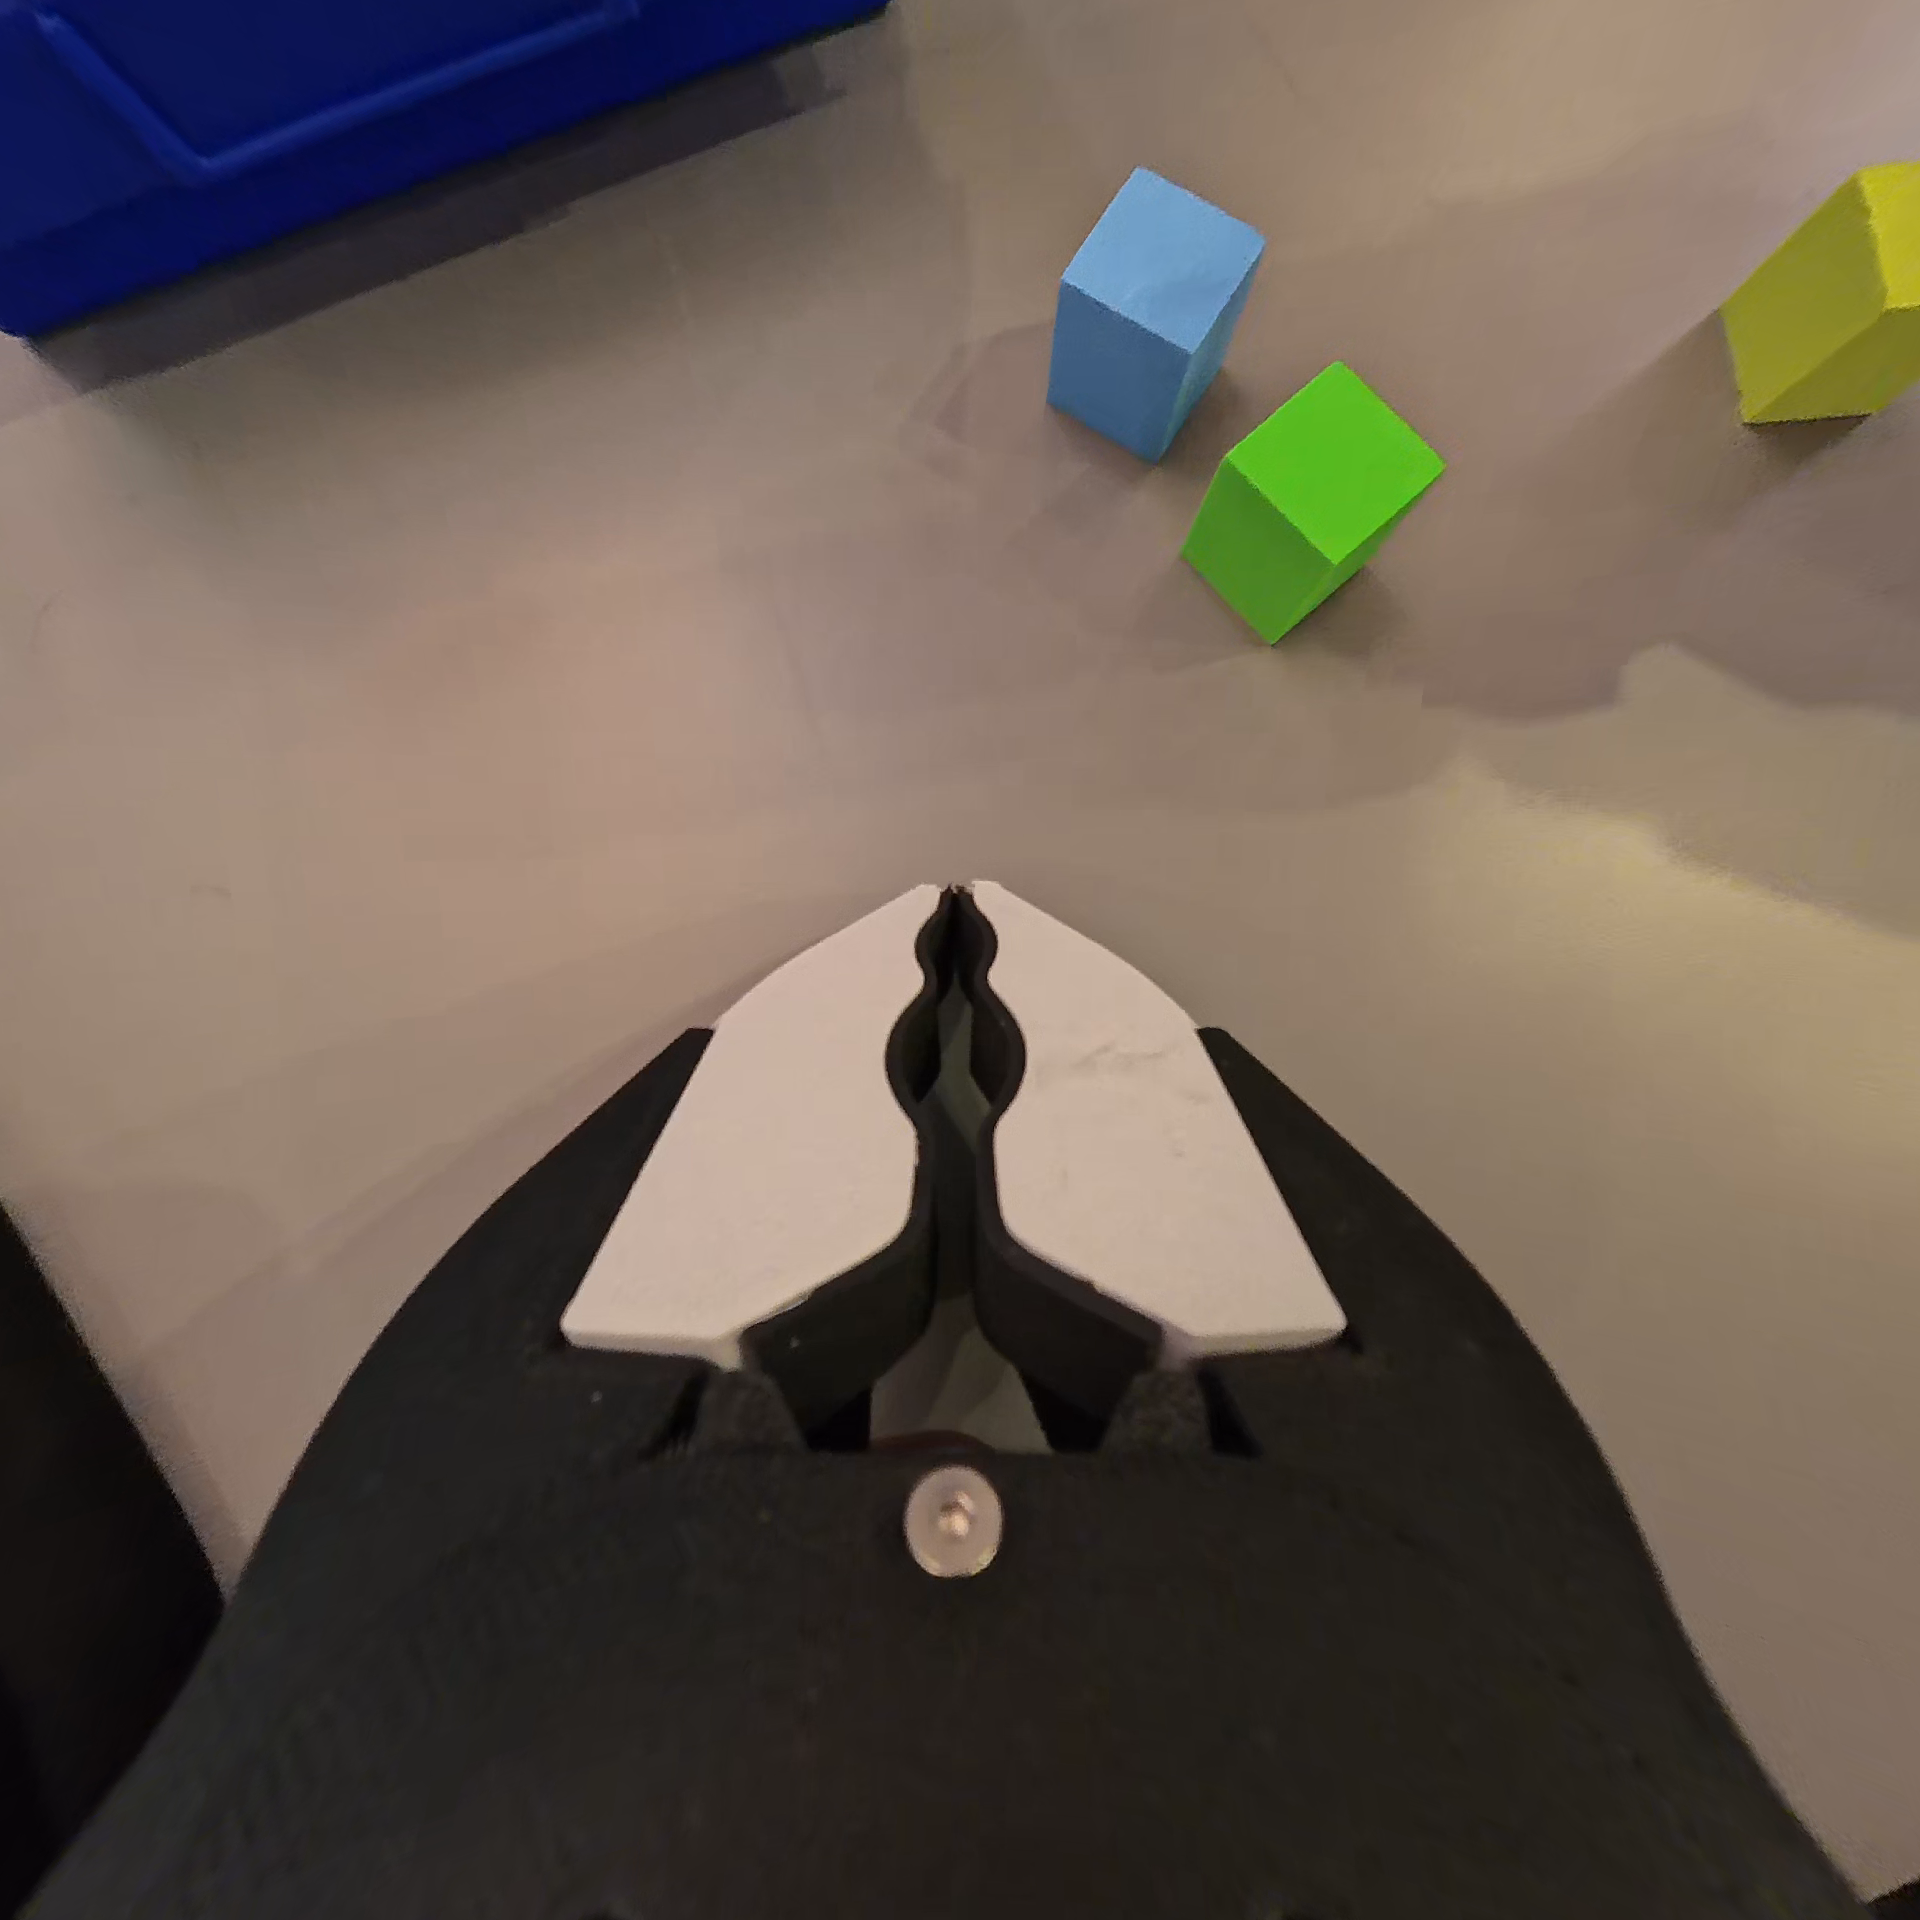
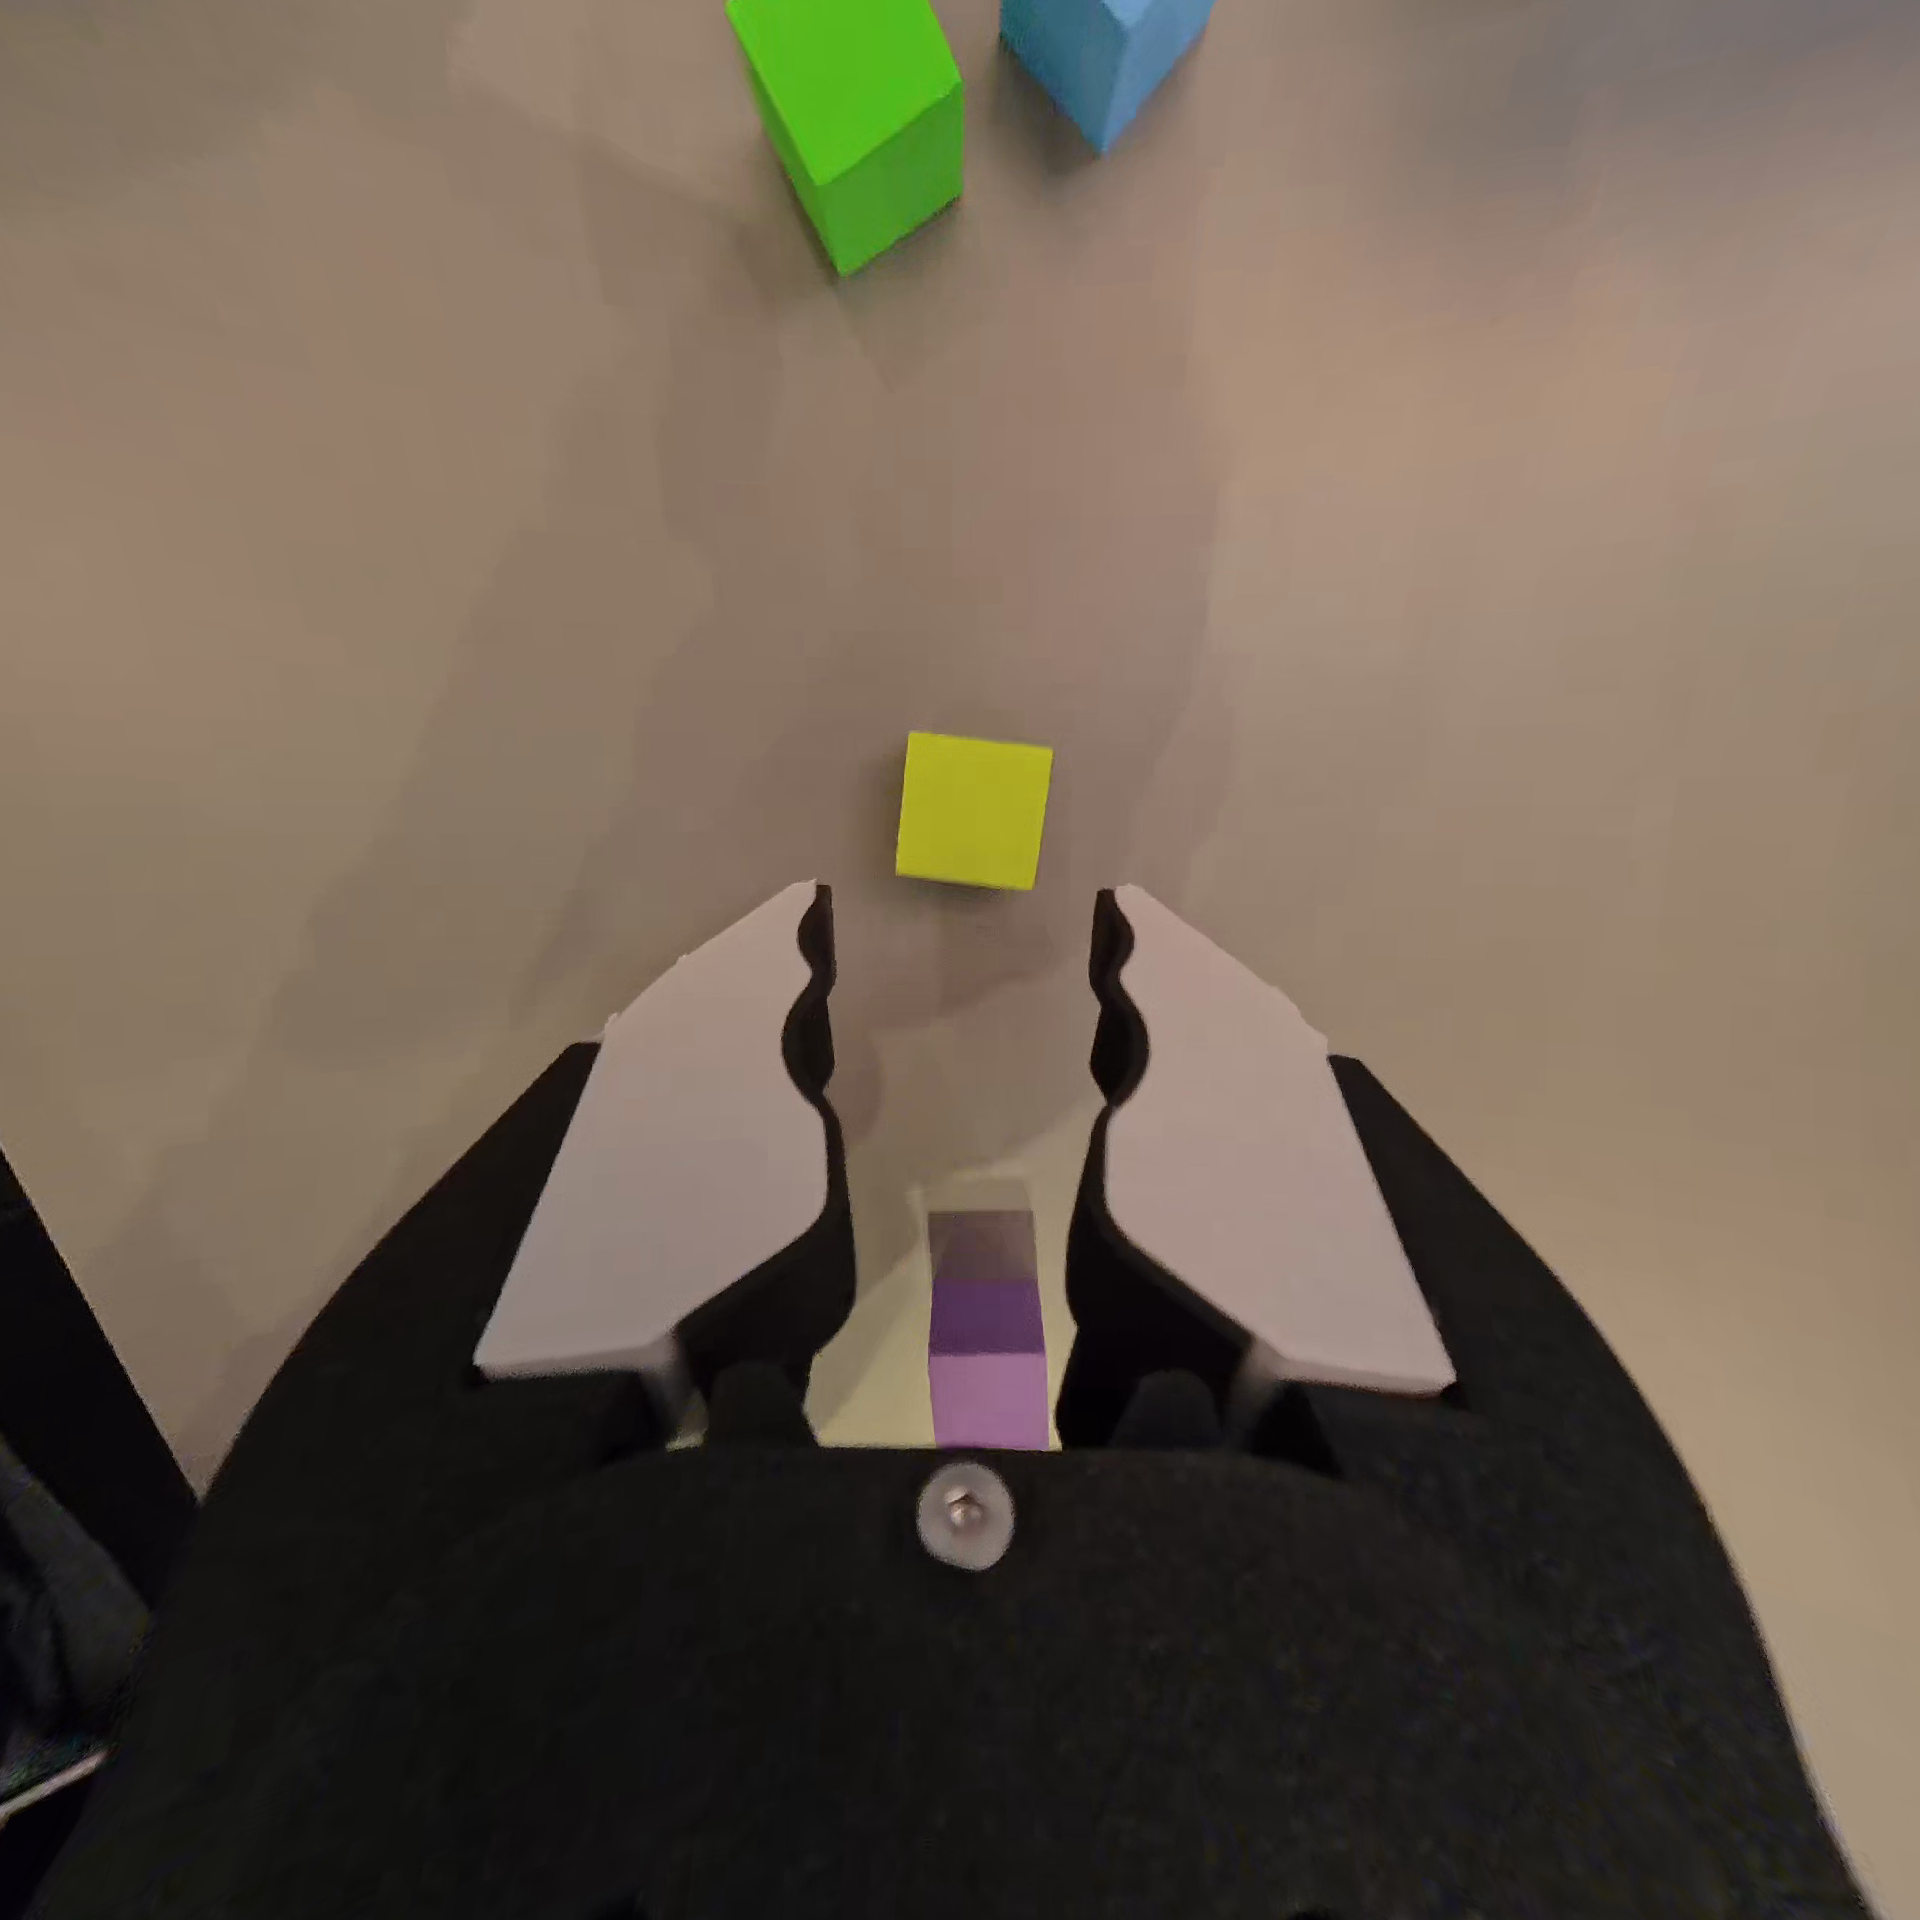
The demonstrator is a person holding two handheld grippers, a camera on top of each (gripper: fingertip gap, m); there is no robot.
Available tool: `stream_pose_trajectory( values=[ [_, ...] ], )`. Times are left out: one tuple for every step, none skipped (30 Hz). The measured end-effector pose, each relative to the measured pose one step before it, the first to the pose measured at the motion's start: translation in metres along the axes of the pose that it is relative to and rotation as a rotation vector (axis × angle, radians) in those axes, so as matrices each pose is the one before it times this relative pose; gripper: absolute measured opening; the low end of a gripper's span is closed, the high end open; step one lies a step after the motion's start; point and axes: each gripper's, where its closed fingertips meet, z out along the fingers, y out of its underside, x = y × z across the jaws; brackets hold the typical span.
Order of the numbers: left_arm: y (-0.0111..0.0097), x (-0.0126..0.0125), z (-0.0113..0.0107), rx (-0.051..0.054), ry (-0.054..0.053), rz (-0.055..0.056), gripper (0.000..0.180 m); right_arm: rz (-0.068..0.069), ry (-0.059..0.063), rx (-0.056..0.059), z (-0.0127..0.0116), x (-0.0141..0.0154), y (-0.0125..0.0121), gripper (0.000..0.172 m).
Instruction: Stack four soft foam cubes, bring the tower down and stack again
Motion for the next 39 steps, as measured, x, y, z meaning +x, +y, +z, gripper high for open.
stream_pose_trajectory(
  values=[
    [-0.00011,-0.00001,0.00009,0.0,0.0011,0.0003,0.0,0.012,0.008,-0.0033,0.00251,0.0015,-0.00263,0.046],
    [-0.00021,-0.00019,0.00018,-0.0001,0.0001,0.001,0.0,0.0097,0.0022,-0.0017,0.00178,0.00069,-0.00218,0.045],
    [-0.00018,-0.00017,0.00015,0.0001,-0.0005,0.0007,0.0,0.0088,-0.0127,-0.001,0.00168,-0.00146,-0.00218,0.043],
    [-0.0001,-0.00005,0.00007,0.0003,0.0002,0.0001,0.0,0.0049,-0.0051,0.0012,0.00136,-0.00058,-0.00224,0.042],
    [-0.00021,0.0,0.00016,0.0003,0.0006,0.0002,0.0,-0.0002,0.0024,-0.0011,0.00144,0.00028,-0.00167,0.041],
    [-0.00011,-0.0001,0.00009,0.0,0.0005,0.0003,0.0,0.0027,-0.0011,-0.008,0.00172,-0.00004,-0.00061,0.04],
    [-0.00004,0.0,0.00002,0.0003,0.0008,-0.0005,0.0,0.0015,-0.0004,-0.0087,0.00178,0.00017,-0.00028,0.036],
    [-0.00008,0.00002,0.00004,0.0005,0.0008,-0.0007,0.0,-0.002,0.005,-0.0074,0.00177,0.00096,-0.00015,0.033],
    [-0.00002,0.00001,0.00001,0.0002,0.0001,0.0,0.0,-0.003,0.0022,-0.0094,0.00176,0.00047,0.00038,0.028],
    [0.00003,-0.00004,-0.00002,-0.0002,-0.0002,0.0003,0.0,-0.0032,0.0021,-0.0052,0.00089,0.00042,0.00025,0.027],
    [-0.00004,0.00001,0.00002,0.0003,0.0001,0.0001,0.0,0.0006,0.0061,0.0023,-0.00061,0.0014,-0.00057,0.027],
    [0.00003,0.00009,-0.00003,0.0002,0.0001,-0.0002,0.0,-0.0023,0.0027,0.002,-0.00151,0.00118,0.00005,0.027],
    [0.0,-0.00011,-0.00002,0.0004,-0.0002,0.0001,0.0,-0.0032,-0.0013,0.0048,-0.00271,0.00057,0.00025,0.027],
    [-0.00008,0.00002,-0.00007,0.0001,0.0002,0.0001,0.0,-0.0052,-0.004,0.0097,-0.00429,0.00035,0.00049,0.027],
    [0.00003,-0.00001,-0.00003,0.0002,0.0002,-0.0005,0.0,-0.0097,-0.0017,0.011,-0.00583,0.00075,0.0015,0.027],
    [0.0,-0.00001,0.00011,0.0005,-0.0002,-0.0003,0.0,-0.0152,-0.0021,0.0119,-0.00692,0.0007,0.00263,0.027],
    [0.00004,0.00005,-0.00004,0.0001,-0.0001,0.0001,0.0,-0.0131,-0.0044,0.0136,-0.00762,0.00041,0.00337,0.026],
    [0.00002,0.0,-0.00001,-0.0001,0.0,-0.0001,0.0,-0.0047,-0.007,0.0082,-0.0081,0.00064,0.00526,0.026],
    [-0.0001,-0.00005,-0.00004,-0.0001,0.0,-0.0003,0.0,-0.0079,-0.0029,0.0035,-0.00805,0.0012,0.007,0.026],
    [-0.00005,0.00003,0.00015,0.0005,-0.0005,-0.0003,0.0,-0.0117,-0.0001,-0.0009,-0.00792,0.00129,0.00835,0.026],
    [-0.00019,0.00003,0.00013,0.0006,-0.0008,0.0002,0.0,-0.0031,0.0013,-0.0028,-0.00746,0.00162,0.00871,0.026],
    [-0.00023,0.00012,0.0002,-0.0003,-0.0008,0.0001,0.0,-0.0091,-0.0026,-0.0006,-0.00685,0.00032,0.00818,0.026],
    [-0.00022,0.00009,0.00019,-0.0003,-0.0009,0.0003,0.0,-0.025,-0.0031,0.0011,-0.00586,-0.00119,0.00769,0.026],
    [-0.00018,0.0001,0.00013,0.0006,-0.0012,0.0005,0.0,-0.013,0.0019,-0.0099,-0.00456,-0.00064,0.00848,0.026],
    [-0.00027,0.00007,0.00021,0.0005,-0.0008,-0.0002,0.0,0.0023,0.0045,-0.0184,-0.0031,0.00023,0.00862,0.026],
    [-0.00014,0.00015,0.00013,-0.0006,-0.0004,-0.0005,0.0,-0.0059,0.0012,-0.0129,-0.00201,-0.00081,0.0071,0.026],
    [-0.00025,0.00011,0.00019,0.0003,-0.0005,-0.0002,0.0,-0.0136,-0.0036,-0.0048,-0.00094,-0.00233,0.00501,0.026],
    [-0.00002,0.00014,0.00013,0.0003,-0.0006,0.0,0.0,-0.0061,-0.0087,-0.003,-0.00015,-0.00281,0.00366,0.026],
    [-0.0001,0.00008,0.0001,-0.0004,-0.0008,0.0007,0.0,-0.0047,-0.0048,-0.0064,0.0009,-0.00214,0.00332,0.026],
    [0.00003,-0.00005,-0.00002,-0.0003,-0.0003,0.0,0.0,-0.0074,-0.0015,-0.0101,0.0016,-0.00164,0.00342,0.026],
    [-0.00003,0.00003,0.0,0.0006,0.0002,-0.0012,0.0,0.0001,-0.0038,-0.0144,0.00215,-0.00138,0.00347,0.026],
    [-0.00006,-0.00001,0.00002,0.0008,0.0,-0.0008,0.0,0.0001,0.0001,-0.013,0.00221,-0.00074,0.00272,0.026],
    [0.00008,-0.00001,-0.00009,0.0007,-0.0003,0.0004,0.0,-0.0067,0.0034,-0.0072,0.00208,-0.0004,0.00171,0.026],
    [-0.00001,0.00003,0.00013,0.0002,-0.0001,0.0004,0.0,-0.0045,-0.0027,-0.0042,0.00187,-0.00113,0.00097,0.026],
    [0.00003,-0.00008,-0.00003,0.0001,0.0001,0.0002,0.0,0.0006,-0.0039,-0.0061,0.00174,-0.00101,0.00116,0.026],
    [-0.00004,0.00006,0.00002,0.0003,0.0005,0.0001,0.0,0.0,0.0035,-0.0085,0.00158,0.00018,0.00139,0.026],
    [0.00002,-0.00003,-0.00002,0.0002,0.0012,-0.0004,0.0,-0.0003,0.0067,-0.0101,0.00134,0.00065,0.00165,0.026],
    [-0.00005,0.00002,0.00003,0.0003,0.0011,-0.0003,0.0,0.0001,-0.001,-0.0045,0.00074,-0.00032,0.00088,0.026],
    [-0.00002,-0.00002,0.0,0.0005,0.0011,-0.0007,0.0,0.0007,-0.0054,0.0057,0.00029,-0.00104,-0.00066,0.026]
  ],
)
